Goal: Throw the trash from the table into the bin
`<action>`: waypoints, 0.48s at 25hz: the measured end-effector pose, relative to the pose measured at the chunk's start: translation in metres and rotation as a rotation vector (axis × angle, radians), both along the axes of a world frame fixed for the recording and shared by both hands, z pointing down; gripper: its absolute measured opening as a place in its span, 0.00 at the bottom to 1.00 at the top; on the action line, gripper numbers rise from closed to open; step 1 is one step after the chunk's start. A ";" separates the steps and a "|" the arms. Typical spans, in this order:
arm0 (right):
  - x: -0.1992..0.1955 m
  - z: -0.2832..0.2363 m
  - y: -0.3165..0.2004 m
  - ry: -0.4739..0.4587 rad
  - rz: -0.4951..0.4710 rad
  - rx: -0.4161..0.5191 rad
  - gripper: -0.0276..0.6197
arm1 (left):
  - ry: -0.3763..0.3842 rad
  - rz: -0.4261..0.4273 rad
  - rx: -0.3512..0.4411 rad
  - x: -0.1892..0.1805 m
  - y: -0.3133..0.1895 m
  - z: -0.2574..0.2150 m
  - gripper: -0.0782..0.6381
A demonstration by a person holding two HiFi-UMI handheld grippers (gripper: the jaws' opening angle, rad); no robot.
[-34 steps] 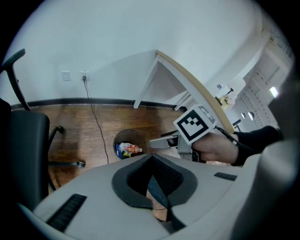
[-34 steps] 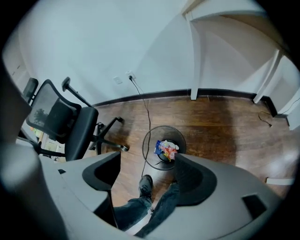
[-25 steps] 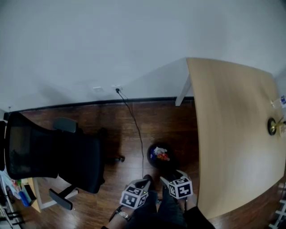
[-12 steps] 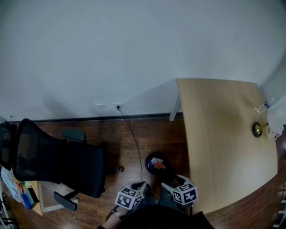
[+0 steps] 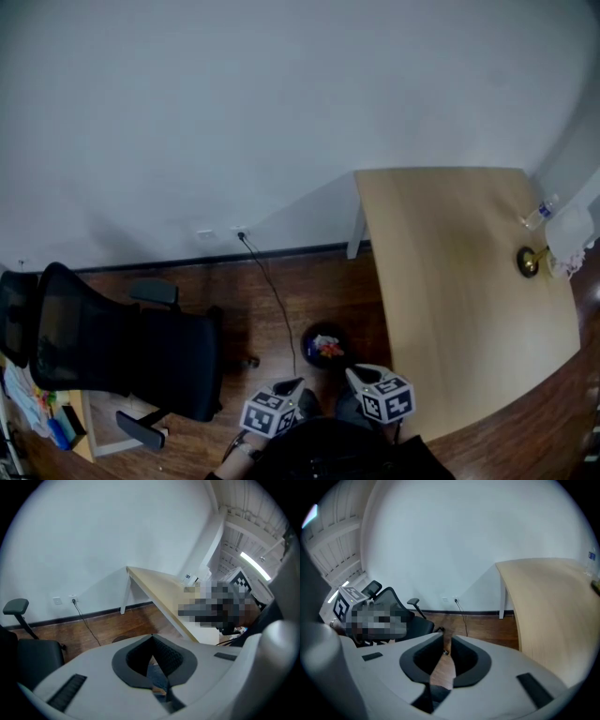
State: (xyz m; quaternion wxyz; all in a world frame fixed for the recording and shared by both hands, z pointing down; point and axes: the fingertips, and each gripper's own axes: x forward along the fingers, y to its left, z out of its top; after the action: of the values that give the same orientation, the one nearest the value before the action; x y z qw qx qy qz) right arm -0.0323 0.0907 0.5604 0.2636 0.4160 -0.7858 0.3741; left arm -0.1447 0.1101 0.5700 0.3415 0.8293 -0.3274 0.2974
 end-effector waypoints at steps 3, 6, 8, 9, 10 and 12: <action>0.006 -0.011 -0.003 -0.015 -0.004 0.043 0.04 | -0.005 -0.004 0.005 -0.001 -0.003 -0.002 0.12; 0.005 -0.011 -0.001 -0.012 -0.016 0.043 0.04 | -0.012 0.002 0.006 0.001 -0.002 -0.003 0.12; 0.001 -0.009 0.000 -0.007 -0.034 0.041 0.04 | -0.013 0.006 0.009 0.001 -0.003 -0.004 0.12; -0.001 -0.008 0.001 -0.003 -0.048 0.038 0.04 | -0.014 0.004 0.009 0.002 -0.004 -0.004 0.12; -0.002 -0.006 0.002 0.003 -0.062 0.035 0.04 | -0.014 0.003 0.008 0.003 -0.004 -0.004 0.12; -0.003 -0.004 0.003 0.009 -0.080 0.029 0.04 | -0.016 0.004 0.007 0.005 -0.004 -0.004 0.12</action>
State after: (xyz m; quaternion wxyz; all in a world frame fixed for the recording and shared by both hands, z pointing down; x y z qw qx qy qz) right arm -0.0352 0.0941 0.5560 0.2758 0.3899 -0.8058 0.3500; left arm -0.1399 0.1064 0.5659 0.3353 0.8289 -0.3294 0.3034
